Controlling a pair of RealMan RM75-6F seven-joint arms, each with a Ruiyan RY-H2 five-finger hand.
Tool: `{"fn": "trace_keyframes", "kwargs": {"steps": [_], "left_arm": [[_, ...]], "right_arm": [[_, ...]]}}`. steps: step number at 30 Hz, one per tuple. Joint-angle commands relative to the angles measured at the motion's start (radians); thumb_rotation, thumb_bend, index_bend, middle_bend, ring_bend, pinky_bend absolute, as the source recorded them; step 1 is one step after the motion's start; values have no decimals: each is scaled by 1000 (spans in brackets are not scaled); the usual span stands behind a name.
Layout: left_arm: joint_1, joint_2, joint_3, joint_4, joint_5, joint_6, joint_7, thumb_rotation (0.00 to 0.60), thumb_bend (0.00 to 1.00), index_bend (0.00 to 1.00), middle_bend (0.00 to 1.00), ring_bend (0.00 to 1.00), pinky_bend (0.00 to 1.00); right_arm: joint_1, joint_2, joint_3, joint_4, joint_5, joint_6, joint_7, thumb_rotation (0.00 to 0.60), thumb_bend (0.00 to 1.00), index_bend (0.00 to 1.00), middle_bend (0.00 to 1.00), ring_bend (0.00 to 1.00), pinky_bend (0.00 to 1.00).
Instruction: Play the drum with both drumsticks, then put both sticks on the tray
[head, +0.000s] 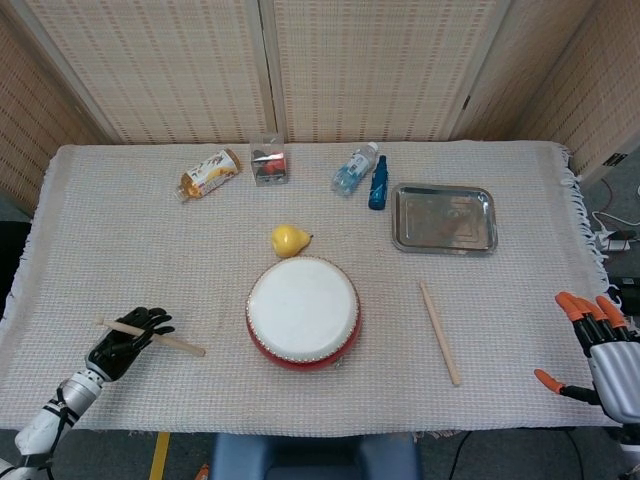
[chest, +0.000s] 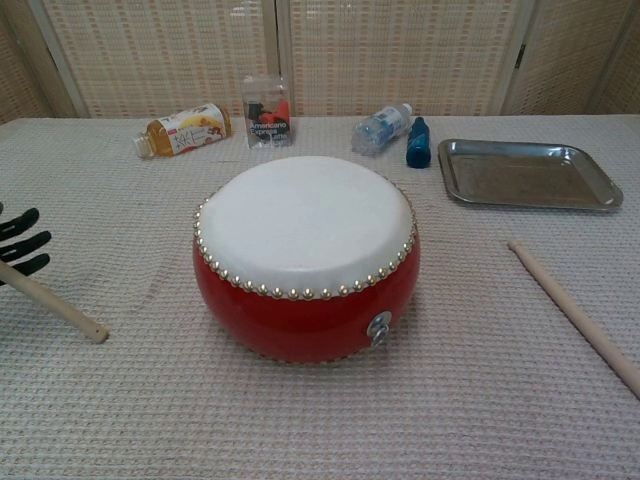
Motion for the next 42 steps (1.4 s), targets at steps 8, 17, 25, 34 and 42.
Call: {"fn": "trace_keyframes", "kwargs": {"steps": [8, 17, 25, 34, 42], "left_arm": [[-25, -16, -86, -154, -97, -54, 359, 600, 399, 528, 401, 332, 380], [-41, -25, -117, -217, -123, -97, 467, 600, 350, 512, 428, 372, 397], [-19, -52, -97, -183, -83, -70, 479, 410, 254, 498, 430, 382, 381], [-10, -72, -93, -160, -74, -58, 510, 361, 239, 599, 535, 474, 413], [-2, -82, -102, -168, -94, -59, 598, 361, 238, 673, 610, 545, 466]], "right_arm": [[2, 1, 0, 2, 5, -6, 2, 502, 142, 2, 74, 0, 24], [1, 2, 1, 7, 11, -6, 8, 503, 142, 2, 74, 0, 24], [3, 0, 2, 10, 11, -10, 10, 502, 142, 2, 74, 0, 24], [4, -1, 3, 9, 8, -7, 9, 502, 142, 2, 74, 0, 24], [3, 0, 3, 10, 6, -1, 12, 502, 142, 2, 74, 0, 24]]}}
